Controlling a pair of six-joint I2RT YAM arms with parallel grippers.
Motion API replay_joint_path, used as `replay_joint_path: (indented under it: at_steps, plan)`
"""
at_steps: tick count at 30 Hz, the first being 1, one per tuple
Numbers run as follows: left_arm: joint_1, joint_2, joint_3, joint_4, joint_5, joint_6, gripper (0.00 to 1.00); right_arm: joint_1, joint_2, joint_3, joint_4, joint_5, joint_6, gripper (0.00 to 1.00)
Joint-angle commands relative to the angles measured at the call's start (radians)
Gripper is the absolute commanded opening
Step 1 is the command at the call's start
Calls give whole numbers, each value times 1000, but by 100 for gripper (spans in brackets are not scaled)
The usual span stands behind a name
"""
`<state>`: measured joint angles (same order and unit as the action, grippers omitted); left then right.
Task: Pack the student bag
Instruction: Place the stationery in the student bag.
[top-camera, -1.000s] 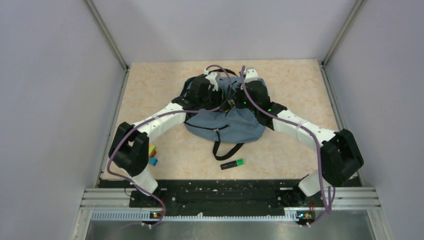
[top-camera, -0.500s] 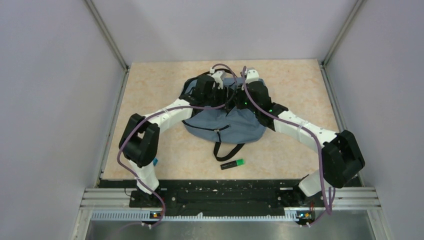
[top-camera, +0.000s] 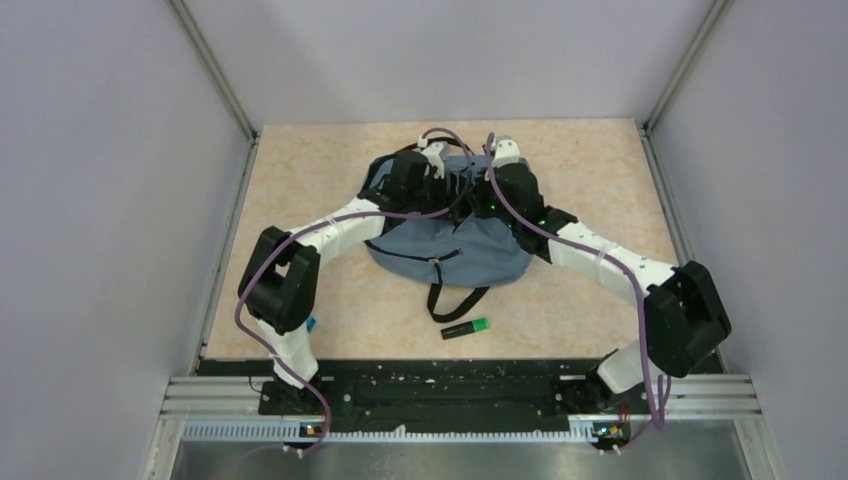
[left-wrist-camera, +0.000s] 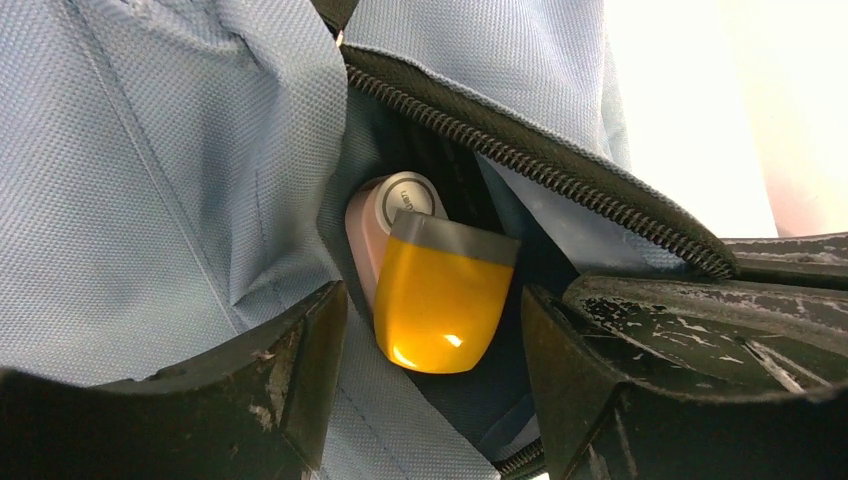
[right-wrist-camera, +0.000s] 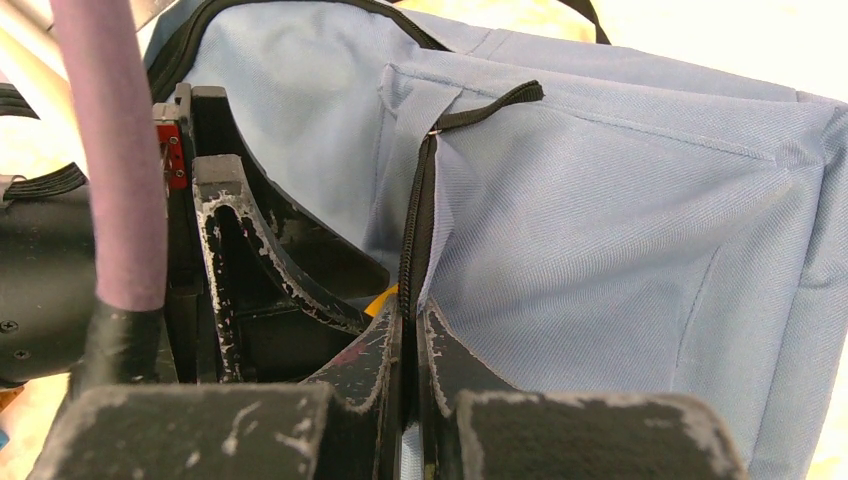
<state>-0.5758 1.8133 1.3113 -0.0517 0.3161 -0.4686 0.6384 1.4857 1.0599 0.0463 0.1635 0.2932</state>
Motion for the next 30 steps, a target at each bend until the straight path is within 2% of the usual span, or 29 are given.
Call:
replay_joint_path:
  at_steps: [1,6,17,25,30]
  plan:
    - [-5,-41,-10,100,3,10,70,7,-70,10,81,-33,23,0]
    - [-4,-76,-56,141,-9,16,67,7,-68,11,81,-32,25,0]
    - [-5,-54,-100,237,98,-15,49,6,-59,14,83,-36,28,0]
    - [-17,-8,-123,346,168,-69,44,7,-45,25,83,-44,30,0]
    - [-20,-34,-142,334,128,-43,44,6,-45,27,76,-43,32,0]
